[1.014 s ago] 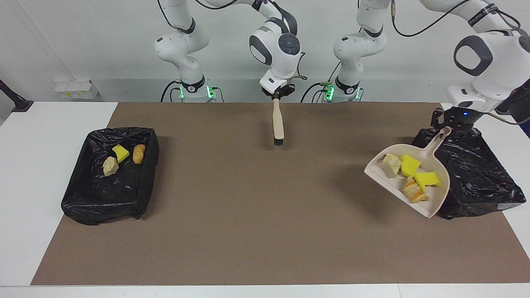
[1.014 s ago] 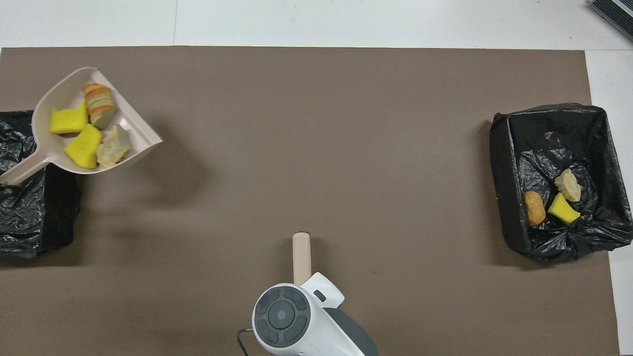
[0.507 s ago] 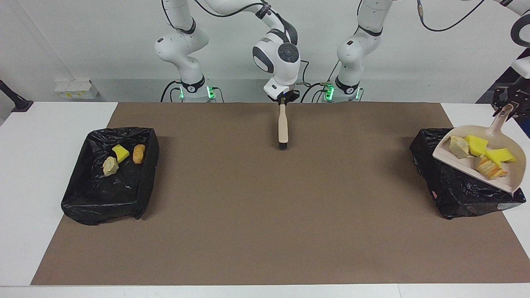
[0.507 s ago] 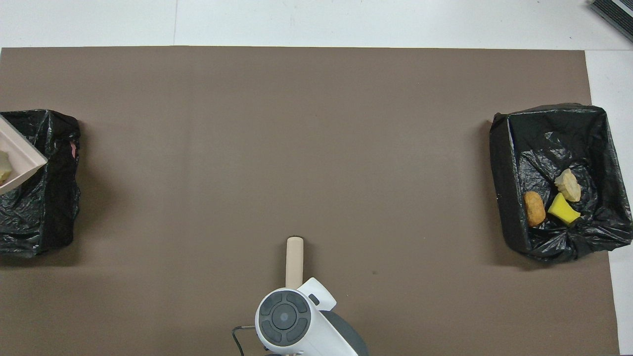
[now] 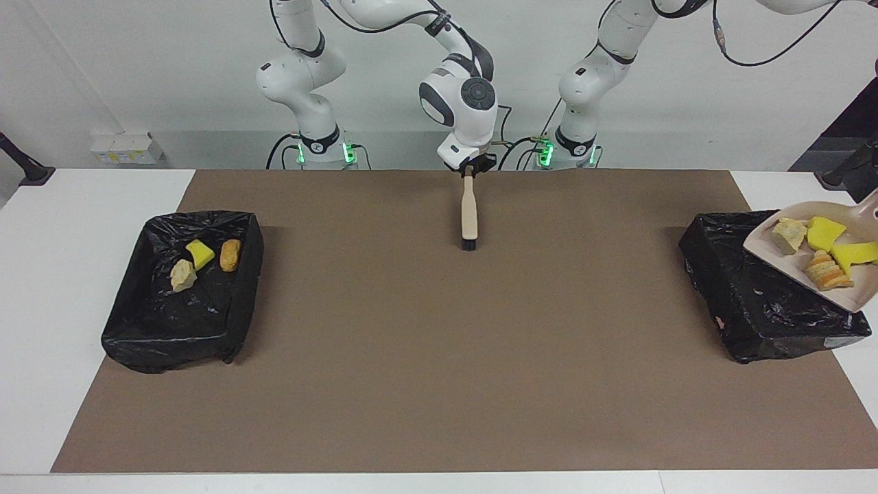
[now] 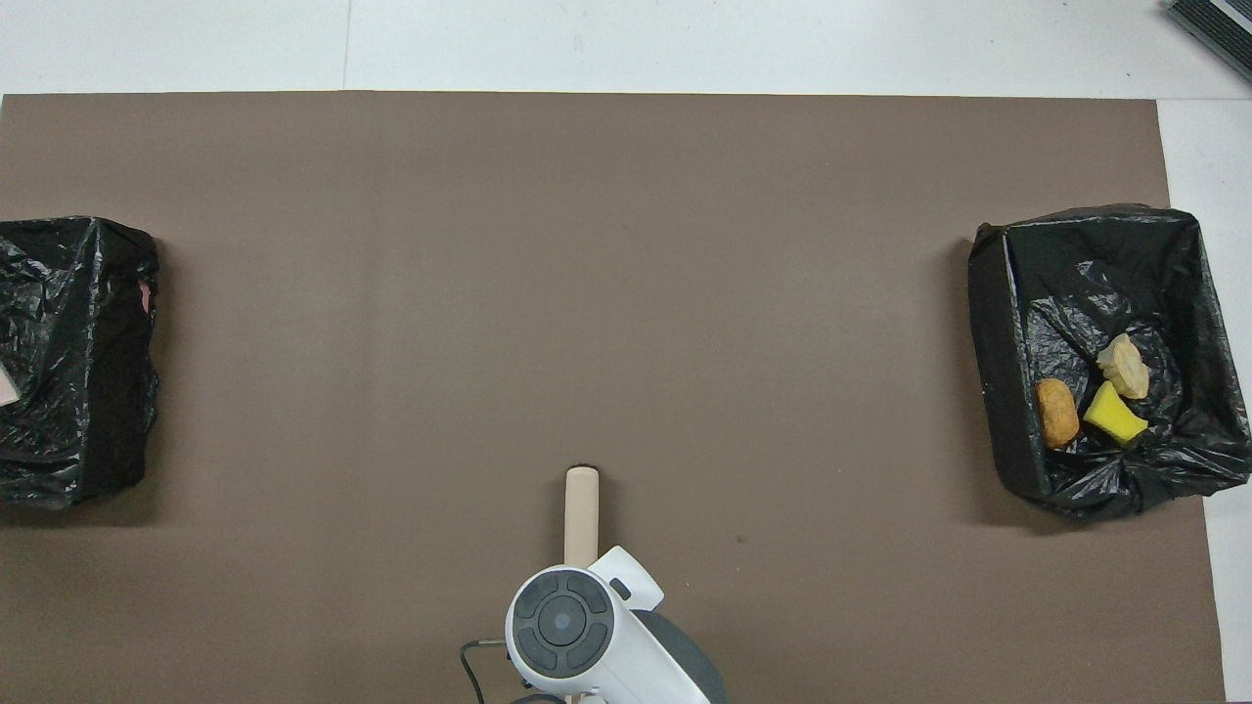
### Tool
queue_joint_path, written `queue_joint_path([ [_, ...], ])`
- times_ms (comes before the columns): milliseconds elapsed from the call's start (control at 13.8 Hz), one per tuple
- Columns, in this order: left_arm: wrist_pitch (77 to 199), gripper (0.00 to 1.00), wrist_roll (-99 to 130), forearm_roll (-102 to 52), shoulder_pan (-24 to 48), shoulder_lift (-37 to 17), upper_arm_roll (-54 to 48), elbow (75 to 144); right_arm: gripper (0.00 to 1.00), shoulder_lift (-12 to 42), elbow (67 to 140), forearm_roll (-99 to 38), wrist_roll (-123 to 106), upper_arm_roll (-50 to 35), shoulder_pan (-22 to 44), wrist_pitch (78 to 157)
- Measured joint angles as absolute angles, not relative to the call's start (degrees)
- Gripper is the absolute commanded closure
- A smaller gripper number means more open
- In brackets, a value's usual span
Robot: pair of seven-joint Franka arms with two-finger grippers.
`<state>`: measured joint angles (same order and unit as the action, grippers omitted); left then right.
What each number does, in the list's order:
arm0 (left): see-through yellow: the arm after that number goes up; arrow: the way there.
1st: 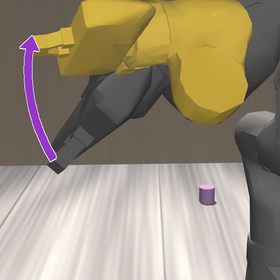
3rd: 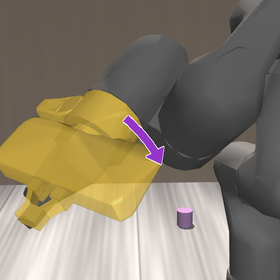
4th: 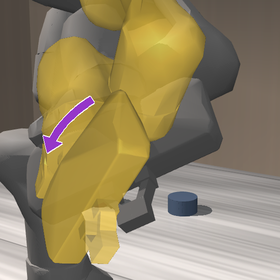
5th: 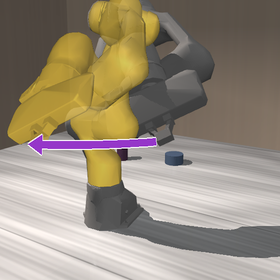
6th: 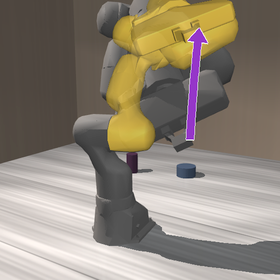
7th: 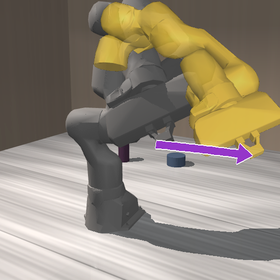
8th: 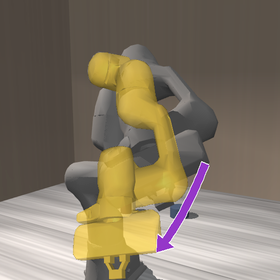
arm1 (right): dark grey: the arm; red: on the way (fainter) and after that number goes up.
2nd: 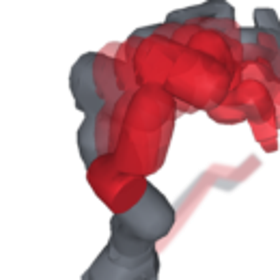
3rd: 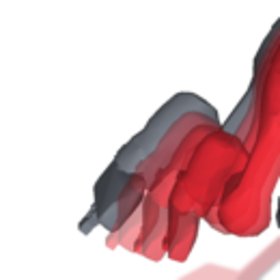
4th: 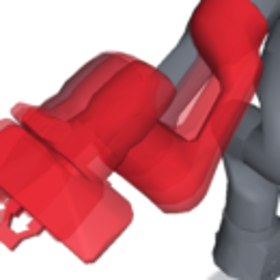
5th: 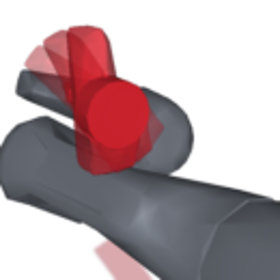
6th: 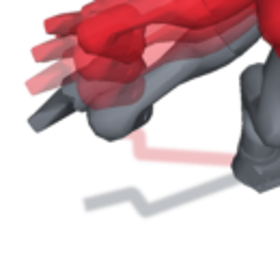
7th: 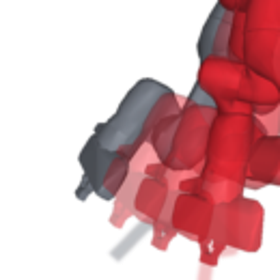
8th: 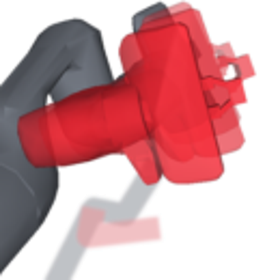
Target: Sweep and dump trash in bin
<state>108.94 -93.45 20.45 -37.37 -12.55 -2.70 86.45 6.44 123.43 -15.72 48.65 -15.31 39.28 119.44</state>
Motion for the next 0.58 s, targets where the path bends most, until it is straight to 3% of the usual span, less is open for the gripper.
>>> queue_joint_path([
  [435, 109.7, 1.00, -94.8, 37.4, -31.6, -12.9, -4.3, 86.2, 0.01, 7.4, 120.2, -15.7, 48.6, -14.9, 34.9, 120.5],
  [579, 109.7, 1.00, -94.7, 40.5, -30.0, -13.0, -4.3, 86.2, 0.00, 7.1, 117.8, -15.7, 48.3, -14.6, 30.5, 120.5],
])
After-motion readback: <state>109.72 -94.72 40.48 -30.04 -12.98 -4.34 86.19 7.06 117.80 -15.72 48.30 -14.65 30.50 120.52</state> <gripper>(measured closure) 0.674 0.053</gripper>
